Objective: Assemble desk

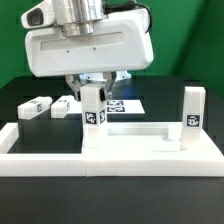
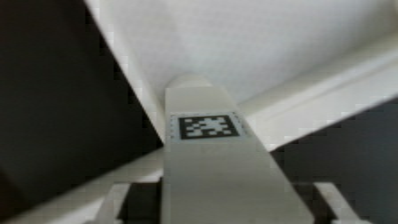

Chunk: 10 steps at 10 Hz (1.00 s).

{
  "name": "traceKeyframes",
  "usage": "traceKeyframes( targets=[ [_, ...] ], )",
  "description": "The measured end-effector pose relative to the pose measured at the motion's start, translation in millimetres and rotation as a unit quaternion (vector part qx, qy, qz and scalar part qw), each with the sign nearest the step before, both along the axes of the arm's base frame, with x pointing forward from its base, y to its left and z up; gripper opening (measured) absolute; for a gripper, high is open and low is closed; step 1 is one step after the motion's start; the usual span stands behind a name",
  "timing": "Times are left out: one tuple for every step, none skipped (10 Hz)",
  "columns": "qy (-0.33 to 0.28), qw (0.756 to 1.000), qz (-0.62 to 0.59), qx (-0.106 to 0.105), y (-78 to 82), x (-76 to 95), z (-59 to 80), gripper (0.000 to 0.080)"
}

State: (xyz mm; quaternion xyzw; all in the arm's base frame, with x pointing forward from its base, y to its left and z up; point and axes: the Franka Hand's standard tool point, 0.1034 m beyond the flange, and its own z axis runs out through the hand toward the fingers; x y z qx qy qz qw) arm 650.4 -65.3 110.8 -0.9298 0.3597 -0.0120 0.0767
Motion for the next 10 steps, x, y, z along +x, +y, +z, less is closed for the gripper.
traceKeyframes(
  targets=[
    [0.01,0.995,-0.102,0.01,-1.3,0.9,-0.6,0.0302],
    [0.017,0.982,-0.187,0.036,-4.9,1.4,-0.4,0.0302],
    [0.026,0.964,-0.258,0.054,-8.3,1.1,0.0,0.0303],
    [0.031,0.956,-0.287,0.06,-8.7,0.8,0.0,0.0303],
    [0.042,0.95,-0.303,0.063,-5.7,-1.2,-0.6,0.0303],
    [0.041,0.953,-0.294,0.062,-5.5,-1.2,-1.0,0.0303],
    [0.038,0.956,-0.283,0.062,-5.4,-1.1,-1.0,0.0303],
    [0.038,0.958,-0.277,0.061,-4.8,-1.2,-1.3,0.0512],
    [0.043,0.988,-0.142,0.038,-3.2,-4.3,-3.9,0.0512],
    [0.04,0.996,-0.064,0.037,-1.4,-1.1,-6.7,0.062]
  ],
)
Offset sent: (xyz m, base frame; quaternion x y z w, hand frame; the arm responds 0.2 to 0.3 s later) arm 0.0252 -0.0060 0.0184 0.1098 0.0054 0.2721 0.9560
